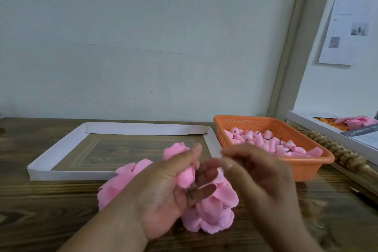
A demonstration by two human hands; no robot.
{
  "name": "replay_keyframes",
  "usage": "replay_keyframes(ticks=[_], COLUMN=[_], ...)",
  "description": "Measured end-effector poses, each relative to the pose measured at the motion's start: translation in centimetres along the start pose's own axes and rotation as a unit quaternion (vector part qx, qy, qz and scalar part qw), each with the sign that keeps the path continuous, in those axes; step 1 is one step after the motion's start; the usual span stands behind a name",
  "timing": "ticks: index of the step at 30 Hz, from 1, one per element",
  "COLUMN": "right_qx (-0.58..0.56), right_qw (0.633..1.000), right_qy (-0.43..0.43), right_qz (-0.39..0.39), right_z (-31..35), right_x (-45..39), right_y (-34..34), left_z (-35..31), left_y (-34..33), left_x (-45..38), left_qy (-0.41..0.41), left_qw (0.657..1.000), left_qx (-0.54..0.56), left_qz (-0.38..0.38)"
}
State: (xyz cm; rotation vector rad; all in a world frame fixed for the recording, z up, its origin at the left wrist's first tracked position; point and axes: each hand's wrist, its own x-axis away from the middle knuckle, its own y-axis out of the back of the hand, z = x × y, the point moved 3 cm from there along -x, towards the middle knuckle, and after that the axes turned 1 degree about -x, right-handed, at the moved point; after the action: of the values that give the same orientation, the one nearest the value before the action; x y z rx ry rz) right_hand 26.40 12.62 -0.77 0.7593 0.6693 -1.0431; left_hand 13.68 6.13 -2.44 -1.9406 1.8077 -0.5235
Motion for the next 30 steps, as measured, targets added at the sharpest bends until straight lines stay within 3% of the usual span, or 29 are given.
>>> replay_keyframes(ticks=[3,6,10,14,16,21,23,26,30], right_qx=[0.130,0.217,0.191,0.097,0.079,0.150,0.110,-0.088,-0.328], right_qw=[0.985,0.959,0.962,0.987,0.987,0.966,0.976,0.981,0.893], right_qy=[0.114,0.175,0.174,0.087,0.084,0.130,0.089,-0.091,-0.308], right_qz=[-0.014,-0.055,-0.083,-0.097,-0.114,-0.165,-0.167,-0.150,-0.002], right_z=[0.8,0.8,1.0,1.3,1.1,1.2,1.0,0.5,-0.9], right_x=[3.1,4.0,3.6,2.8,2.6,2.6,2.5,2.4,2.6], right_y=[-2.3,-3.8,-4.2,-3.9,-4.1,-5.0,-5.2,-5.2,-5.2], left_z=[-0.7,-0.2,-0.2,0.0,0.1,0.4,0.4,0.2,0.0], left_y=[-0.9,-1.1,-1.5,-1.3,-1.5,-2.0,-1.8,-1.7,-0.9], left_x=[-0.2,-0.2,0.1,0.4,0.4,0.3,0.2,0.2,0.4], left_qy=[-0.016,-0.016,-0.034,-0.035,-0.035,-0.049,-0.053,-0.046,-0.041], left_qw=[0.996,0.991,0.986,0.987,0.987,0.986,0.986,0.992,0.994], left_qx=[0.022,0.068,0.083,0.057,0.059,0.063,0.048,0.010,-0.088], left_qz=[-0.091,-0.111,-0.138,-0.146,-0.146,-0.146,-0.149,-0.118,-0.059])
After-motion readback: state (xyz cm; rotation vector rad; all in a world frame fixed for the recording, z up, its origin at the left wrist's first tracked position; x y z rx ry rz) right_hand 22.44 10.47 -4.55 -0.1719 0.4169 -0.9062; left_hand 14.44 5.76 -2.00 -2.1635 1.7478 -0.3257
